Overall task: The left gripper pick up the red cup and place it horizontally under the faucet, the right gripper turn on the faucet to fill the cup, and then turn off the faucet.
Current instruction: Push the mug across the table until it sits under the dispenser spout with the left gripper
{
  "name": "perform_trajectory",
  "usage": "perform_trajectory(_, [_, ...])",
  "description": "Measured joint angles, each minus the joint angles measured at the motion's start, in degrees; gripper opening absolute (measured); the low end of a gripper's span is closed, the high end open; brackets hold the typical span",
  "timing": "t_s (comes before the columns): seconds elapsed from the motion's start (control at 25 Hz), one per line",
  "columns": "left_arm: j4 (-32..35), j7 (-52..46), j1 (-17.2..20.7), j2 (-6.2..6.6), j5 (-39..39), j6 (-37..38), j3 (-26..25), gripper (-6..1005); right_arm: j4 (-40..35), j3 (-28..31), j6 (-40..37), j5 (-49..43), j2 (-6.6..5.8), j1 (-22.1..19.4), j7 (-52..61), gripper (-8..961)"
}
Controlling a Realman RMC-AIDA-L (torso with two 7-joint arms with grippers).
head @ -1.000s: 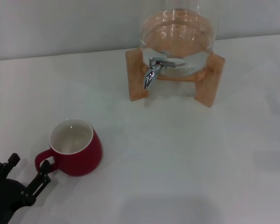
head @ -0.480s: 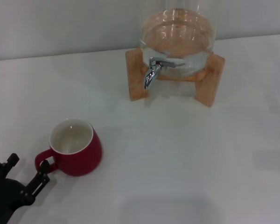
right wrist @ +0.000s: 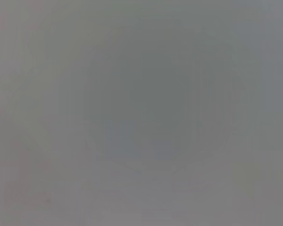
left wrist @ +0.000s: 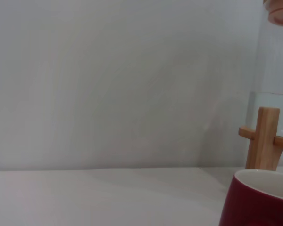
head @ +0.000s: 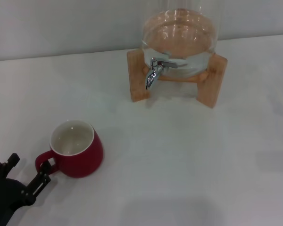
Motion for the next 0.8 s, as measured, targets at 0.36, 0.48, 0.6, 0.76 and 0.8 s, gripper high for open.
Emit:
perform_trajectory(0.36, [0.0,0.0,-0.09,0.0,-0.6,-0.04,-0.09,860,0.0,0.04,0.1,0.02,0.0,0.08,0.0,876])
perform_trajectory(0.48, [0.0,0.0,-0.1,0.0,-0.61,-0.04,-0.09,860,0.0,0.05,0.13,0.05,0.0,0.15,0.0,876])
perform_trajectory(0.6, [0.03,0.0,-0.1,0.0,-0.61,-0.04,-0.09,860,0.0,0.04,0.14,0.06,0.0,0.16,0.0,876])
perform_trajectory(0.76, [0.08,0.0,-0.09,0.0,-0.61,-0.04,-0.09,860,0.0,0.05,0.16,0.09,0.0,0.17,-0.01,876])
perform_trajectory(0.8, [0.08,0.0,-0.09,0.0,-0.61,-0.04,-0.09,859,0.0,0.05,0.16,0.09,0.0,0.17,-0.02,876])
